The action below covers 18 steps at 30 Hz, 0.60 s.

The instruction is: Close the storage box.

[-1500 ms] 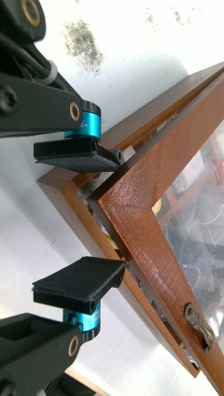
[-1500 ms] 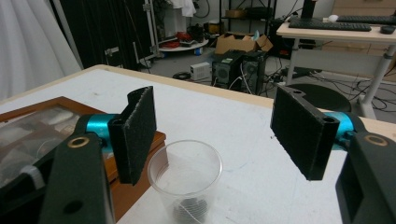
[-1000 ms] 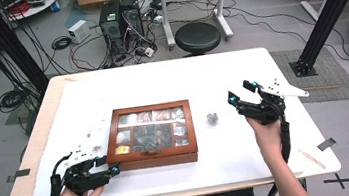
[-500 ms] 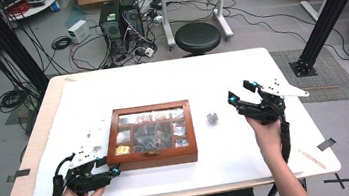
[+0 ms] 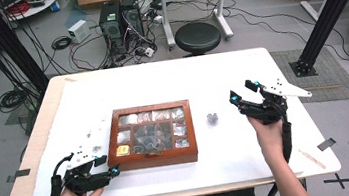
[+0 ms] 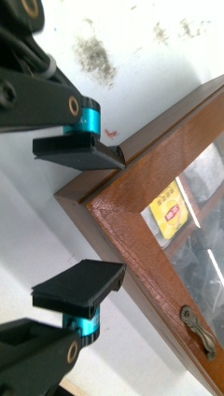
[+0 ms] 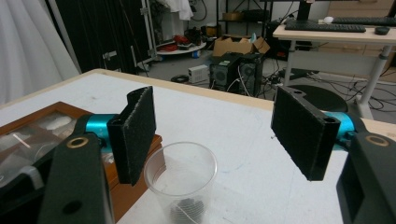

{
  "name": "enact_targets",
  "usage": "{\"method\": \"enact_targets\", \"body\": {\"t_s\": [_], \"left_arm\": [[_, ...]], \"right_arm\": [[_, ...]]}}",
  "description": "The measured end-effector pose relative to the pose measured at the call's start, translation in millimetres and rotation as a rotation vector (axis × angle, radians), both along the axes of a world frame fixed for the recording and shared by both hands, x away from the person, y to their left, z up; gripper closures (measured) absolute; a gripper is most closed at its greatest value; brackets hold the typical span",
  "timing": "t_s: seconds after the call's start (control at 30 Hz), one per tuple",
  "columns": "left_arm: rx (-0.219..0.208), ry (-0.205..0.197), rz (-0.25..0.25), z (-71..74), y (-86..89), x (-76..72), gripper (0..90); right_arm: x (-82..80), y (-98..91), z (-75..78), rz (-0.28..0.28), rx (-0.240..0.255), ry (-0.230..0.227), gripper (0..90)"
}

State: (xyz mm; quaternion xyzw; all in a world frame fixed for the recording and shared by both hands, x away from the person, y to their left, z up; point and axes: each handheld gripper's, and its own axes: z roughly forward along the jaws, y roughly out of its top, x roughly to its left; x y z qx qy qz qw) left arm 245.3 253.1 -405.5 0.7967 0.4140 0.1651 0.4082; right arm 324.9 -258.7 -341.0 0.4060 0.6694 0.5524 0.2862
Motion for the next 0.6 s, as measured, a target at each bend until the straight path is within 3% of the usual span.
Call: {"method": "enact_targets", "body": {"t_s": [0.1,0.2,0.3,0.4,0.6], "left_arm": [[-0.007,-0.043,-0.001,7.3,2.9,2.0,38.4],[-0.053,-0.146,-0.016,16.8,6.9,5.7,32.8],[-0.125,-0.242,-0.017,28.2,13.6,12.3,27.7],[-0.167,-0.313,-0.014,41.3,17.1,23.1,26.9],[-0.168,-0.418,-0.025,68.9,14.1,47.7,25.4]], "right_arm": [[0.2,-1.8,0.8,-0.001,0.002,0.001,30.5],[-0.2,-3.9,1.0,-0.005,0.002,0.004,29.1],[-0.7,-6.8,1.1,-0.005,0.005,0.007,26.6],[-0.2,-8.2,1.4,-0.009,0.011,0.010,24.0],[0.1,-12.8,2.4,-0.010,0.021,0.015,21.2]]}}
